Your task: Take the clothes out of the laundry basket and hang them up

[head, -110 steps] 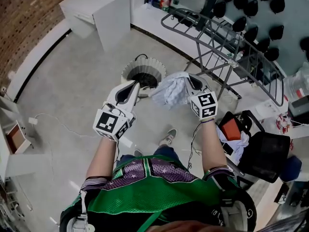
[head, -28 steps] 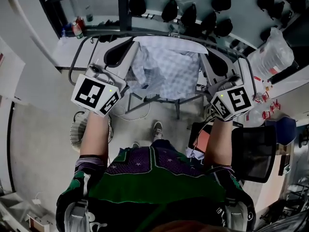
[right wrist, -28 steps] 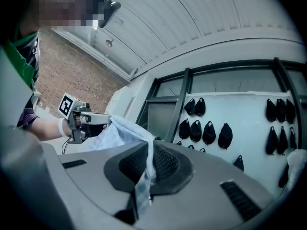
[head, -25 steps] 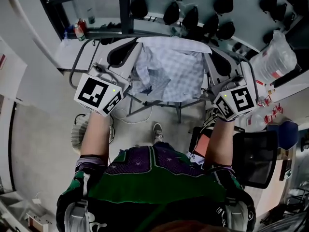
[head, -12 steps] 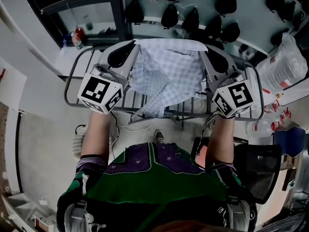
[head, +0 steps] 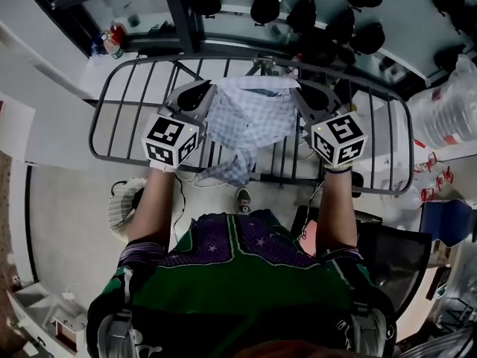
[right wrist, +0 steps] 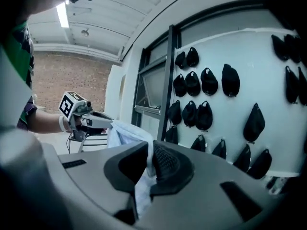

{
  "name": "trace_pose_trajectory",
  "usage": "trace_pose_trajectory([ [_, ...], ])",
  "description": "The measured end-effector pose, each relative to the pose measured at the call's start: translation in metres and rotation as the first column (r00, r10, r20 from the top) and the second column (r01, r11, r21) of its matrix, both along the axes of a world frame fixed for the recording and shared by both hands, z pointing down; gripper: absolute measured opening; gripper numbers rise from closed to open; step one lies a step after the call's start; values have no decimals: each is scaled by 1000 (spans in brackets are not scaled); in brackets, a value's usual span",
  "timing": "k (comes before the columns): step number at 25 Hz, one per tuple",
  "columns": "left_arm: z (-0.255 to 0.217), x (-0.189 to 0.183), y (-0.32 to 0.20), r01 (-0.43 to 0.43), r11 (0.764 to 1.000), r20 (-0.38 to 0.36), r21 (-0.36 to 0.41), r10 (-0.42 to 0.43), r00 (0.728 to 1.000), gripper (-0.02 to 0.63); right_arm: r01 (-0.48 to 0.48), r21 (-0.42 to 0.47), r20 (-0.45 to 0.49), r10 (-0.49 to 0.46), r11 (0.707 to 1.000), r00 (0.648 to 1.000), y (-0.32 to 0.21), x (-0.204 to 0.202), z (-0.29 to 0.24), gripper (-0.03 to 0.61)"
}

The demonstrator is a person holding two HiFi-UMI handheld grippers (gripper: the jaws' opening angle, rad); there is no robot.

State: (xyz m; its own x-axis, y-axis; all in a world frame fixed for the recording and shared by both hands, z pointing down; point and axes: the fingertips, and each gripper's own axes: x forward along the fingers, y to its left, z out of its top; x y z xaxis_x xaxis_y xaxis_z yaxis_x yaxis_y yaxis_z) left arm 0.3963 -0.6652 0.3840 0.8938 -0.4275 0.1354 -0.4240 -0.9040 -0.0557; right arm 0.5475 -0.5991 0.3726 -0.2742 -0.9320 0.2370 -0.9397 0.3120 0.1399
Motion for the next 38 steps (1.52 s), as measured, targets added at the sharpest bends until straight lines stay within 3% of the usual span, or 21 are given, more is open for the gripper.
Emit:
trace_pose_trajectory([
  [6, 67, -16, -32, 128, 986, 71, -112, -120, 990, 23, 73, -118, 42, -68, 990, 997, -32, -16, 68, 15],
  [11, 119, -33, -53, 240, 961, 186, -136, -213, 959, 23, 118, -235, 16, -117, 965, 993, -52, -33, 124, 17],
  [15, 157, -45, -53, 278, 946, 262, -168, -230, 937, 23, 142, -306, 7, -147, 941, 989, -57, -41, 157, 18],
  [20, 179, -57, -46, 282, 927, 251, -247, -220, 943, 23, 200, -354, 7, -211, 914, 977, -51, -53, 179, 47],
  [25, 182, -74, -32, 240, 926, 237, -291, -173, 956, 33, 219, -366, 14, -229, 904, 973, -39, -62, 179, 81],
  [28, 180, -88, -24, 230, 928, 240, -294, -161, 957, 74, 192, -364, -6, -208, 911, 978, -29, -66, 174, 102],
  [38, 130, -147, 9, 197, 949, 153, -245, -162, 975, 78, 58, -239, -22, -65, 969, 998, 11, -89, 109, 110],
])
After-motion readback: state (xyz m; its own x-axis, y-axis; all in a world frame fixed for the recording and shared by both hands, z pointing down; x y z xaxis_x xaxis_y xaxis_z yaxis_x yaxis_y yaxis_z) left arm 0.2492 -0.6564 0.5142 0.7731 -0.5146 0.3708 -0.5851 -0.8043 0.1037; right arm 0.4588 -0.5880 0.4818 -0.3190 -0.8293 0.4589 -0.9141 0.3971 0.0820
